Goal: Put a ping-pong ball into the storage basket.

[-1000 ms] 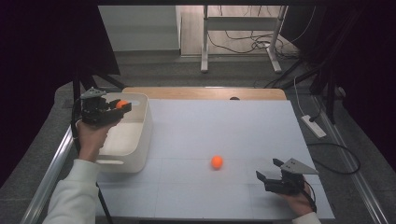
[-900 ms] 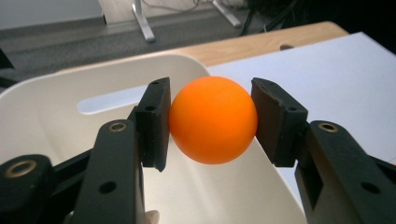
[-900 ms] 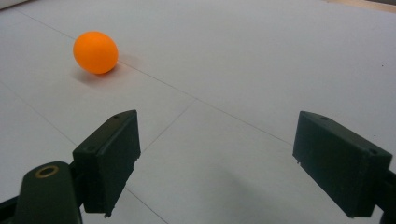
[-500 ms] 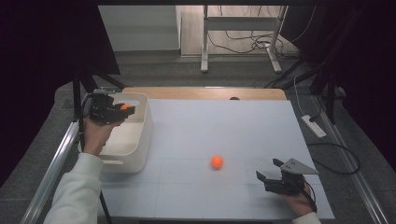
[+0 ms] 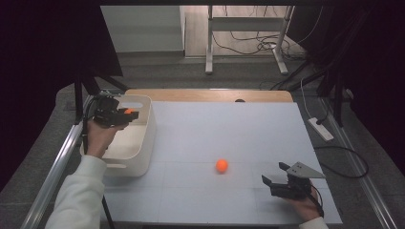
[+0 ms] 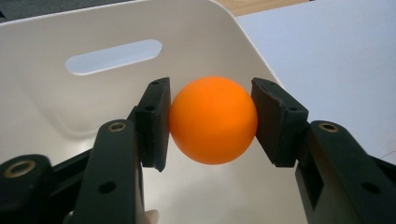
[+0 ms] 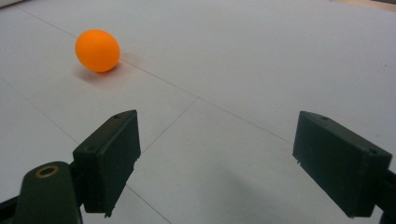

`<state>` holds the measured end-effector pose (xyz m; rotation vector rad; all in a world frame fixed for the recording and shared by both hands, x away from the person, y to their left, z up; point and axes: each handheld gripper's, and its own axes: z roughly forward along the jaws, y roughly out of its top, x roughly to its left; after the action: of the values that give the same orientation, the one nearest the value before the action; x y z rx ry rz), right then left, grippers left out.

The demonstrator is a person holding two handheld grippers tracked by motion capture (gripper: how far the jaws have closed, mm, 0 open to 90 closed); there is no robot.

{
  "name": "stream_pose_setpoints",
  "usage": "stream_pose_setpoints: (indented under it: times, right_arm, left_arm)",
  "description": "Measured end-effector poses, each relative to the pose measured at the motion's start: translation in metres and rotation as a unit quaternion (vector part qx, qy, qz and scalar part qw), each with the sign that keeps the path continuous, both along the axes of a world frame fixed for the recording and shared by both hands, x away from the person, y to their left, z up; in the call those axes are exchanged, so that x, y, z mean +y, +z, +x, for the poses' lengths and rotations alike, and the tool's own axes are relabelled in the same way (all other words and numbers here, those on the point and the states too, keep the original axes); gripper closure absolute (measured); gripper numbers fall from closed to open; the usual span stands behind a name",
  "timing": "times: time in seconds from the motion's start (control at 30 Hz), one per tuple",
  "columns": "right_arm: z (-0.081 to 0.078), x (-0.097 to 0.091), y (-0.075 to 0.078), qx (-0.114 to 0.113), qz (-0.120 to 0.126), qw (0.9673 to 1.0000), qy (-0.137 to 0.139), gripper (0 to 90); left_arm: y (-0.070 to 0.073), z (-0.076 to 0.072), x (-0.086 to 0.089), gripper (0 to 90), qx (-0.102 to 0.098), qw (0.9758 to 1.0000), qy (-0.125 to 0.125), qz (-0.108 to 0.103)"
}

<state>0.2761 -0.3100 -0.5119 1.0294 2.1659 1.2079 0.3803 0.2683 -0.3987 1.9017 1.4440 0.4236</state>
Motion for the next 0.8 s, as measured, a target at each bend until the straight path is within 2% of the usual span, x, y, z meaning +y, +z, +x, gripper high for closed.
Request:
stream_pose_setpoints:
  times: [0.23, 0.27, 0.33, 0.4, 0.57, 0.6, 0.7, 0.8]
  right_arm:
    - [0.000, 0.000, 0.000, 0.001, 0.000, 1.0000, 0.000, 15.0]
    - [0.000, 0.000, 0.000, 0.000, 0.000, 1.0000, 0.000, 15.0]
    - [0.000, 0.000, 0.000, 0.000, 0.000, 1.0000, 0.000, 15.0]
    - [0.000, 0.000, 0.000, 0.000, 0.000, 1.0000, 0.000, 15.0]
    - [0.000, 0.000, 0.000, 0.000, 0.000, 1.0000, 0.000, 15.0]
    - [0.000, 0.000, 0.000, 0.000, -0.001, 1.0000, 0.000, 15.0]
    - [0.000, 0.000, 0.000, 0.000, 0.000, 1.0000, 0.000, 15.0]
    - [0.001, 0.000, 0.001, 0.001, 0.009, 1.0000, -0.003, 15.1]
  left_arm:
    - [0.002, -0.002, 0.002, 49.0, -0.011, 0.9999, 0.006, -0.005]
    - [0.003, -0.003, 0.003, 46.4, -0.015, 0.9998, 0.009, -0.003]
    - [0.003, -0.003, 0.003, 33.6, -0.020, 0.9997, 0.015, -0.003]
    - [0.005, -0.005, 0.005, 26.2, -0.028, 0.9993, 0.025, -0.008]
    - [0.008, -0.008, 0.008, 21.4, -0.040, 0.9987, 0.024, -0.018]
    - [0.011, -0.012, 0.008, 21.0, -0.049, 0.9981, 0.022, -0.029]
    - [0.013, -0.014, 0.007, 19.1, -0.053, 0.9977, 0.019, -0.038]
    - [0.018, -0.020, 0.005, 16.9, -0.063, 0.9960, 0.000, -0.063]
